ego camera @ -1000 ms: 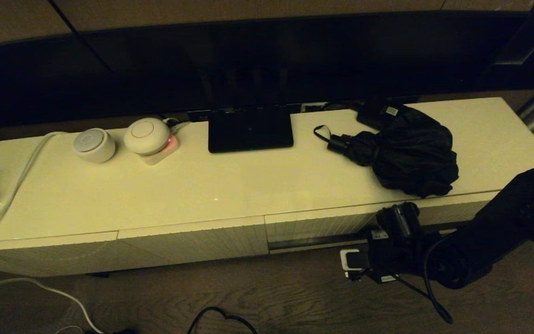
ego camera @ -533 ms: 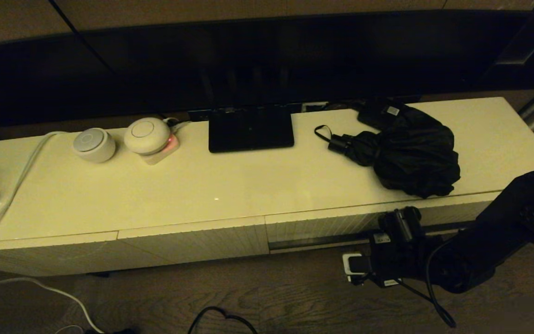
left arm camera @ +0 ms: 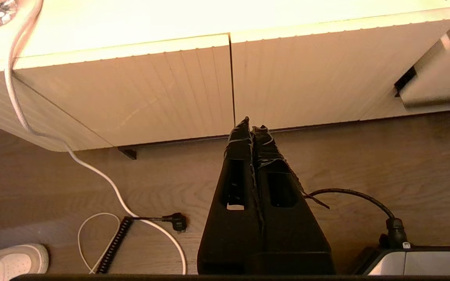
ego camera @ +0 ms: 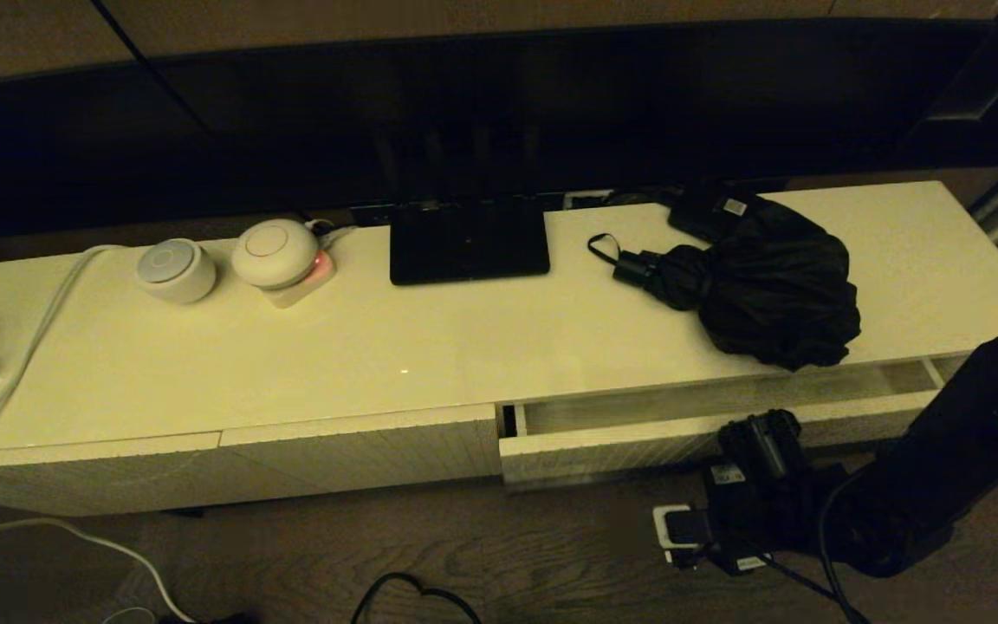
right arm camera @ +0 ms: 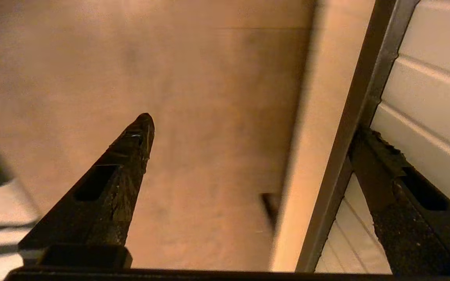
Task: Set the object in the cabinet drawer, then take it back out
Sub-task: Open the drawer
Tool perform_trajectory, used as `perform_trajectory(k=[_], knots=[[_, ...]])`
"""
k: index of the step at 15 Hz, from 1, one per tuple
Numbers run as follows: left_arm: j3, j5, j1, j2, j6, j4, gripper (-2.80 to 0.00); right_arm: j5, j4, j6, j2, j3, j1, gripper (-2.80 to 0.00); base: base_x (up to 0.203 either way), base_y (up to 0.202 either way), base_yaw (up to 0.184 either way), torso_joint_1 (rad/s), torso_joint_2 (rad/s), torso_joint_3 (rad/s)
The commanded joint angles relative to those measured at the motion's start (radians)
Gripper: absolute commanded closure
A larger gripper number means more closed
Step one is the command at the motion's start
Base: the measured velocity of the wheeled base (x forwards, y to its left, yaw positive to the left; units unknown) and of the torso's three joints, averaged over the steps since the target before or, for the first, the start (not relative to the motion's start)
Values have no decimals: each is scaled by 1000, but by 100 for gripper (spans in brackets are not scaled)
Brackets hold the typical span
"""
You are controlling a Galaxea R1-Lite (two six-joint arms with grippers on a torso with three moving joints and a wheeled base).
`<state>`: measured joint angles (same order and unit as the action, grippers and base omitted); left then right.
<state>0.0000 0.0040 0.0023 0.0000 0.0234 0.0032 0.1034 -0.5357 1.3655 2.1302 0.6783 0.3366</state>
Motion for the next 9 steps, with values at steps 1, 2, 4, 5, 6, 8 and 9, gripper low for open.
perform_trajectory(k=[1, 2, 4, 5, 6, 8, 9], knots=[[3, 1, 1, 0, 0, 0, 0, 2, -10, 4, -10, -38, -1, -280, 0, 0, 0, 0, 0, 0], [3, 1, 1, 0, 0, 0, 0, 2, -13, 1, -10, -47, 0, -280, 0, 0, 0, 0, 0, 0], [3, 1, 1, 0, 0, 0, 0, 0, -12, -13, -26, -80, 7, -280, 0, 0, 0, 0, 0, 0], [3, 1, 1, 0, 0, 0, 0, -1, -12, -14, -37, -101, 9, -280, 0, 0, 0, 0, 0, 0], [3, 1, 1, 0, 0, 0, 0, -1, -12, -14, -46, -121, 10, -280, 0, 0, 0, 0, 0, 0], [3, 1, 1, 0, 0, 0, 0, -1, -12, -16, -65, -151, 10, -280, 0, 0, 0, 0, 0, 0], [3, 1, 1, 0, 0, 0, 0, -2, -12, -16, -74, -169, 11, -280, 0, 0, 0, 0, 0, 0]])
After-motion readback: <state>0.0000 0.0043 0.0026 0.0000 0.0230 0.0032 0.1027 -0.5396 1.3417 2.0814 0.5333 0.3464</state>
